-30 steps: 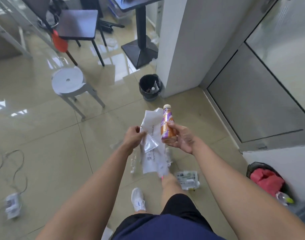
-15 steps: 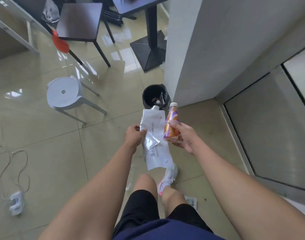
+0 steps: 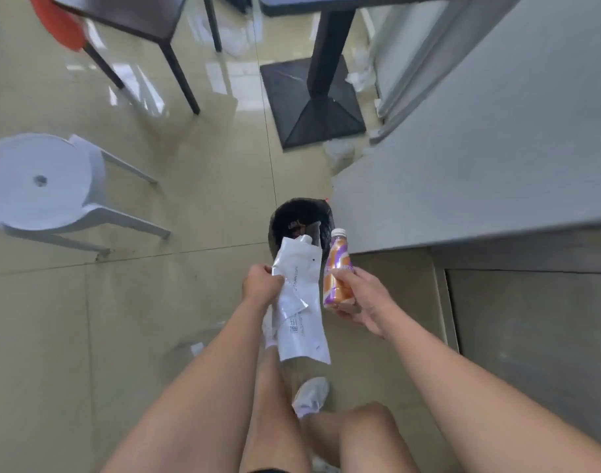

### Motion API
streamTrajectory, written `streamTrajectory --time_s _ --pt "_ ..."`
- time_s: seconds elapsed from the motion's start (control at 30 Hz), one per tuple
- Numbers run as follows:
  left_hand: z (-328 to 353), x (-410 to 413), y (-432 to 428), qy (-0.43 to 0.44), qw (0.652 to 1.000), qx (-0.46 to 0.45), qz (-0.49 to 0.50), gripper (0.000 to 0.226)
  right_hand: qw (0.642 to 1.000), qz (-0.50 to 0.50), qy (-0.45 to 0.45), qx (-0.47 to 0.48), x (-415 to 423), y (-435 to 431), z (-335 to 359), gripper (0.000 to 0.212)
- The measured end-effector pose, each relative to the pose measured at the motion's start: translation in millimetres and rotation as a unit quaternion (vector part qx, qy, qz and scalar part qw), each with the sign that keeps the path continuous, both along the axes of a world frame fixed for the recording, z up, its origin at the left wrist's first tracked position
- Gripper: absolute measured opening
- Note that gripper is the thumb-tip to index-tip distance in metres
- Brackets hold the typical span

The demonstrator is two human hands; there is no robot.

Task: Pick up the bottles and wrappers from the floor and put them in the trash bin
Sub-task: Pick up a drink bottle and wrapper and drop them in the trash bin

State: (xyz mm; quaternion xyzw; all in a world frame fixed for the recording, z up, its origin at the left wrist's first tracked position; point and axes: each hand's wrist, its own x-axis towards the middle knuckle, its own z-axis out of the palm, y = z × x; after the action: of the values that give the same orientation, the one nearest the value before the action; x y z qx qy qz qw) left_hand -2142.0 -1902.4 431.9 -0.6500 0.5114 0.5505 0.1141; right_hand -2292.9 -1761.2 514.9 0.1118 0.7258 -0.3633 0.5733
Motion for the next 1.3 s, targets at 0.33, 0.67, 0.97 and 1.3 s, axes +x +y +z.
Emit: streamTrajectory --time_s 0.33,0.67,0.97,1.3 --pt "-212 -77 -69 -0.043 0.996 0.063 0.044 0.016 0.961 0.198 0.178 0.081 -44 -88 -205 0.070" --pt "-328 -113 -87 -0.017 0.932 0.156 0.326 0.031 0.960 0.127 0.226 0.105 -89 -125 -329 0.040" --pt "-317 -98 -80 -0.007 0.943 0.131 0.305 0.031 0.960 0.141 0.197 0.143 -104 -135 -335 0.046" --pt "-204 -44 -60 0.025 0.991 0.069 0.113 0.016 0.907 0.331 0.240 0.102 -65 -128 -217 0.053"
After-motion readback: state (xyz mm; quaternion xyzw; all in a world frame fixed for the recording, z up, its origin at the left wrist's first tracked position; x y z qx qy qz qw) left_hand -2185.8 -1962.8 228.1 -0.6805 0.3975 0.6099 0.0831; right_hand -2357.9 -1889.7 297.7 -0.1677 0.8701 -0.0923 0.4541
